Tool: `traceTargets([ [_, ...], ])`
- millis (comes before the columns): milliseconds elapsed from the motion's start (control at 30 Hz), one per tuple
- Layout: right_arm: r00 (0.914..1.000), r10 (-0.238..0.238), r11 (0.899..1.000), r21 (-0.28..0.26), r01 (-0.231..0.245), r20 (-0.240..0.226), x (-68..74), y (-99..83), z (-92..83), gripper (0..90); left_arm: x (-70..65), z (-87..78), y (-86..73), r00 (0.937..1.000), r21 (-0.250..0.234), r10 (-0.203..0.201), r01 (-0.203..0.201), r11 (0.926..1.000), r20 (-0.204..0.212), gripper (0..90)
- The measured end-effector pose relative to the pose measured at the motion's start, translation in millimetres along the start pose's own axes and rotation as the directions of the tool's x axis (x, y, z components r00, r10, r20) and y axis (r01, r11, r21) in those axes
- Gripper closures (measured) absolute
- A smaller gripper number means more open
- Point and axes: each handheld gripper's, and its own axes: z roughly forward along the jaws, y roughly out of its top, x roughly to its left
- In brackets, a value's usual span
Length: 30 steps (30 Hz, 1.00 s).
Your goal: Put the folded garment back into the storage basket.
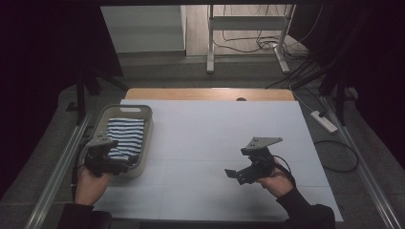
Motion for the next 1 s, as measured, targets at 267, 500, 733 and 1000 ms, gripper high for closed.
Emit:
traceTargets([
  [267,0.9993,0.032,0.999,0.001,-0.032,0.020,-1.9,-12.7,-14.4,0.0,-4.6,-3.6,-5.8,1.0000,-0.004,0.005,-0.005,1.0000,-0.001,0.0],
  [500,0.9968,0.054,0.999,-0.003,-0.054,0.058,-4.3,-25.9,-30.7,0.0,-7.6,-8.0,-11.6,1.0000,-0.008,0.009,-0.009,0.9999,-0.002,0.0],
  [733,0.9909,0.094,0.996,-0.015,-0.093,0.097,-7.6,-41.3,-48.5,0.0,-10.1,-12.4,-17.1,1.0000,-0.016,0.005,-0.005,0.9999,-0.004,0.0],
  [1000,0.9833,0.100,0.995,-0.017,-0.099,0.152,-7.7,-55.2,-63.2,0.0,-11.8,-17.6,-24.3,0.9999,-0.030,0.001,-0.002,0.9995,-0.016,0.0],
])
